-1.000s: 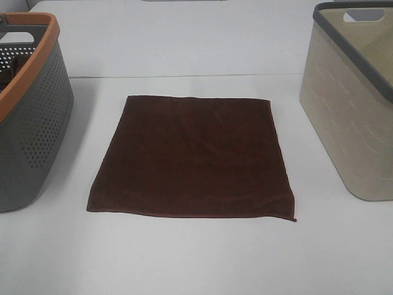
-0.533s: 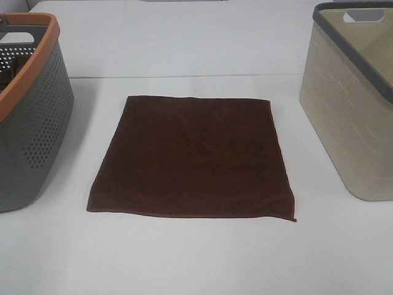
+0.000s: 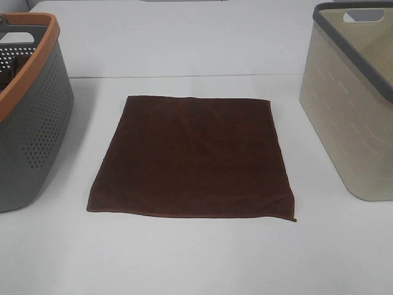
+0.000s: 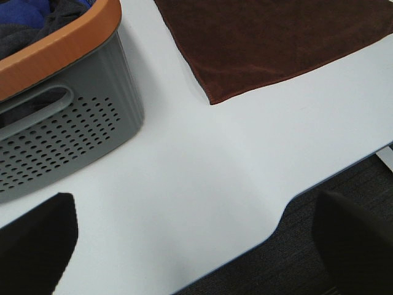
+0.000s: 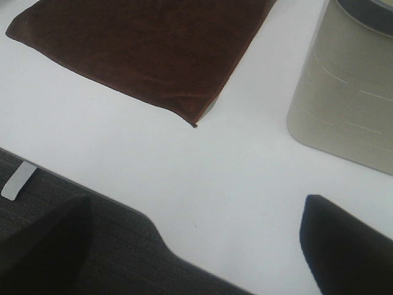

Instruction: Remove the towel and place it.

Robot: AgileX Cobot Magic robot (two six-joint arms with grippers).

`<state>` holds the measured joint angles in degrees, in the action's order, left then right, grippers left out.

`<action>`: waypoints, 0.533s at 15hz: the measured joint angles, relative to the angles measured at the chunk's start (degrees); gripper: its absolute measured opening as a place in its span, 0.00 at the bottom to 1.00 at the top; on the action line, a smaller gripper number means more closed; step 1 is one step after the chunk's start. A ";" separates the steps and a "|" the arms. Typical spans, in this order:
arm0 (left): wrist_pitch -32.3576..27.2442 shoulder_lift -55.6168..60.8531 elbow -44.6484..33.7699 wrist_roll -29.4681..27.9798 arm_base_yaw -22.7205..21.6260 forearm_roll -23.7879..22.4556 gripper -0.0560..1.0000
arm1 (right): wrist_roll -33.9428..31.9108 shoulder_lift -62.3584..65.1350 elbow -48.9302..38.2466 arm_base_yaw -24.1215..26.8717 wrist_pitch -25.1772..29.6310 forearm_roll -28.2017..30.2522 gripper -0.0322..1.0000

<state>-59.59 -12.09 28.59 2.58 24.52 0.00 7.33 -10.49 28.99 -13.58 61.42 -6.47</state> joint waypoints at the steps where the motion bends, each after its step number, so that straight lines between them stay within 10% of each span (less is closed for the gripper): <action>1: 0.00 0.00 0.00 0.00 0.00 0.00 0.99 | 0.00 0.00 0.00 0.00 0.00 0.00 0.87; 8: 0.00 0.00 0.00 0.00 0.00 0.00 0.99 | 0.00 0.00 0.00 0.00 0.00 -0.06 0.87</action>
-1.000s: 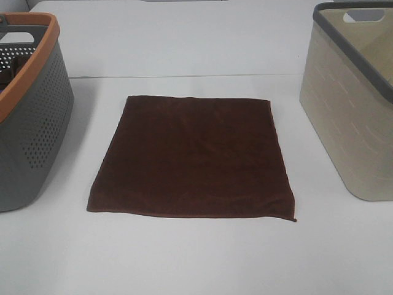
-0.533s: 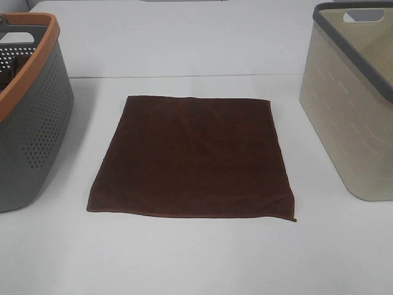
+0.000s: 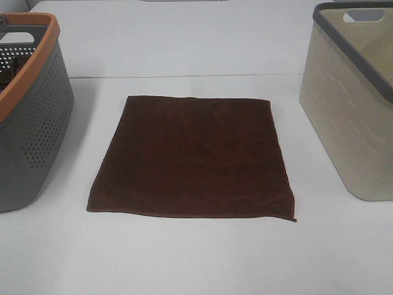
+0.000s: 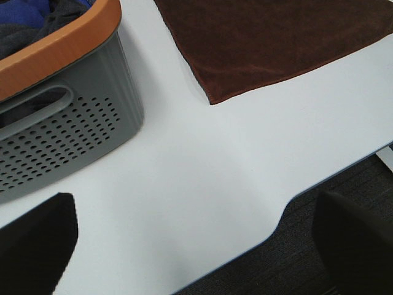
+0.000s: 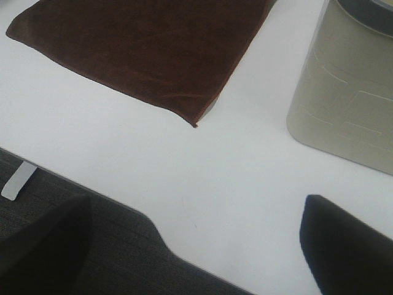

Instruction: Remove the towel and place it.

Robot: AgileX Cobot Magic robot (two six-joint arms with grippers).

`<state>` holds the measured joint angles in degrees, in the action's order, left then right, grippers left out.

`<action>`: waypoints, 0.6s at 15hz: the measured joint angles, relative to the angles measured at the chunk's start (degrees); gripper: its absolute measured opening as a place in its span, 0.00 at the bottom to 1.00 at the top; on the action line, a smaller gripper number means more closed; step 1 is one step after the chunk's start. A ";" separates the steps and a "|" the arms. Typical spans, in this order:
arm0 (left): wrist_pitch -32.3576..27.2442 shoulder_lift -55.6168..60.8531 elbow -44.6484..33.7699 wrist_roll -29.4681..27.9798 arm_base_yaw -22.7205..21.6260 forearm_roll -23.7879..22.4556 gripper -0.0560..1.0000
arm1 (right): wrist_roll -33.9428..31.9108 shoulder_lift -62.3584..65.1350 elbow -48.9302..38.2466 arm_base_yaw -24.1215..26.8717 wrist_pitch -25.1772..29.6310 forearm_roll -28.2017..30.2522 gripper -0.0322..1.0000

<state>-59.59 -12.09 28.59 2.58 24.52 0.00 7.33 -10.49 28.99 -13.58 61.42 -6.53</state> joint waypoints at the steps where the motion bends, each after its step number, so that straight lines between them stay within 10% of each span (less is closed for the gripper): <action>1: 0.00 0.00 0.00 0.00 0.00 0.00 0.99 | 0.00 0.00 0.00 0.00 0.00 0.00 0.87; 9: 0.00 0.46 0.00 0.06 -16.79 0.00 0.99 | 0.00 3.67 0.00 13.29 -0.17 -0.86 0.87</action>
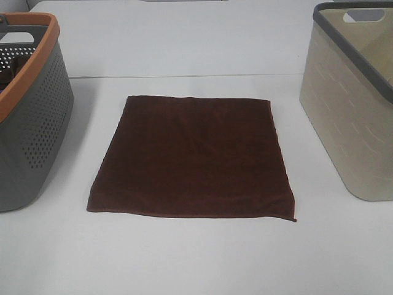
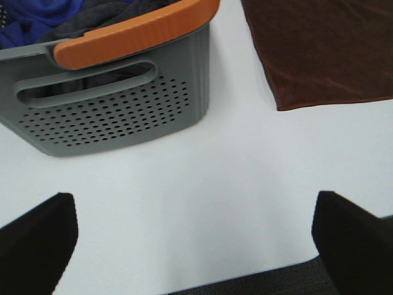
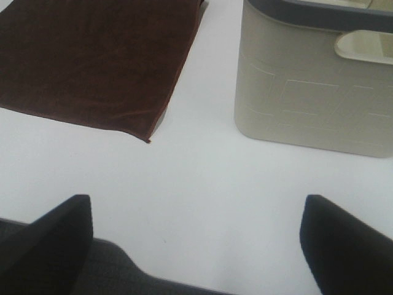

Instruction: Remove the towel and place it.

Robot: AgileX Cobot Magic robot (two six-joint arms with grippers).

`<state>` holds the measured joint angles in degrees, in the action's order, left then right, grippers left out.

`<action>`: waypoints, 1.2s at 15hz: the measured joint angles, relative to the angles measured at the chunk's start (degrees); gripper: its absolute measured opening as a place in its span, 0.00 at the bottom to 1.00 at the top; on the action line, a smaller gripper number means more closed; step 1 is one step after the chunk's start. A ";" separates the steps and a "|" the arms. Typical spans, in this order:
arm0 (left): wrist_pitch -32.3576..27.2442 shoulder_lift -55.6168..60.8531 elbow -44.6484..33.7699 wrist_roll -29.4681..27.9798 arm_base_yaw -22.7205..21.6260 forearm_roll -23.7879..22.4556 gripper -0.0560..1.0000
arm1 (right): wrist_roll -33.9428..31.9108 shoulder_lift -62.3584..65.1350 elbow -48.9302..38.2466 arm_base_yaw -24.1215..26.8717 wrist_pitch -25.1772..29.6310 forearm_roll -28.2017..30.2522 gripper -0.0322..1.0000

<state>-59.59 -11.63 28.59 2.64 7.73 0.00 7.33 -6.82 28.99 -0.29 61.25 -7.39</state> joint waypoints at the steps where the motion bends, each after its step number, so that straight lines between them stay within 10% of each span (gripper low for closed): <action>1: 0.00 0.40 0.00 0.00 -0.80 0.00 0.99 | 0.00 0.92 0.00 0.00 0.00 -0.06 0.87; 18: -0.06 11.80 0.00 0.00 -3.21 0.00 0.99 | 0.00 7.10 -0.17 0.00 0.00 -0.34 0.87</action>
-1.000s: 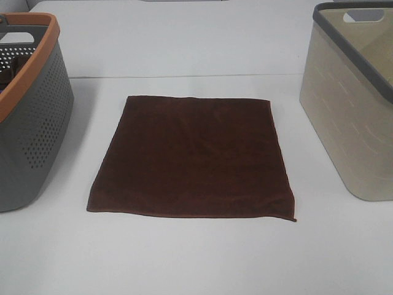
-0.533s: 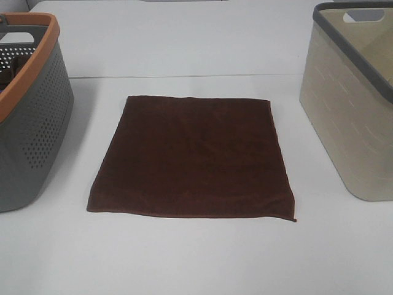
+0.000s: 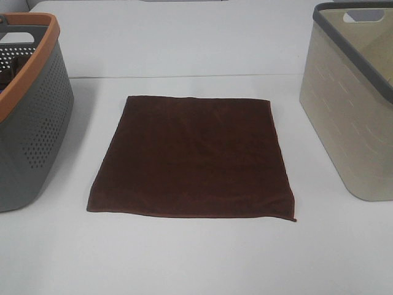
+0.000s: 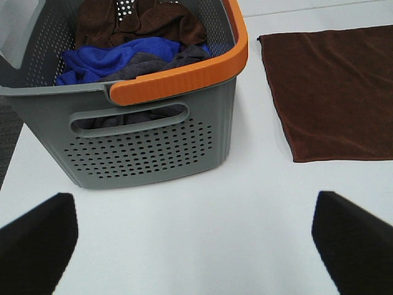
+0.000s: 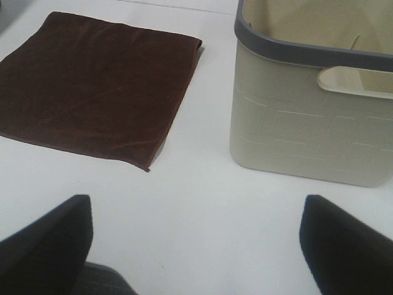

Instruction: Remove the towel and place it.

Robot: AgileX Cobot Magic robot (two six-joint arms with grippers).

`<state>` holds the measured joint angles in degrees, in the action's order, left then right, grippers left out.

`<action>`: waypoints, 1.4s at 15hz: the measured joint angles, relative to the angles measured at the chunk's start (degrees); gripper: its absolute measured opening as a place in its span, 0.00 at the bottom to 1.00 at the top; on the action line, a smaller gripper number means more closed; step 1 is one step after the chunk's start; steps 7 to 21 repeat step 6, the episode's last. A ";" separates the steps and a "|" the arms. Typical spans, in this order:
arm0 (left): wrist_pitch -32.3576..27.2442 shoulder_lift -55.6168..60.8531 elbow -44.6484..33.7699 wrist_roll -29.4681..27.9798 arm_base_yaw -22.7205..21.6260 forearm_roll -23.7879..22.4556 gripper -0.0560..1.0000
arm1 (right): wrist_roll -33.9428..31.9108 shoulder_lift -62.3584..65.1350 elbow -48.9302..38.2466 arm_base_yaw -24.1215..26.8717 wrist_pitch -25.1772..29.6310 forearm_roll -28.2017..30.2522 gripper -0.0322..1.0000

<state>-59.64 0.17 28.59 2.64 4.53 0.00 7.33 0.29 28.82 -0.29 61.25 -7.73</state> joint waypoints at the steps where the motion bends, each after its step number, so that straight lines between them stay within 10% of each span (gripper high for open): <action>1: 0.00 0.00 0.00 0.00 0.00 0.00 0.99 | 0.00 0.00 0.00 0.00 0.00 0.00 0.87; 21: 0.00 0.00 0.00 0.00 0.00 0.00 0.99 | 0.00 0.00 0.00 0.00 0.00 0.00 0.87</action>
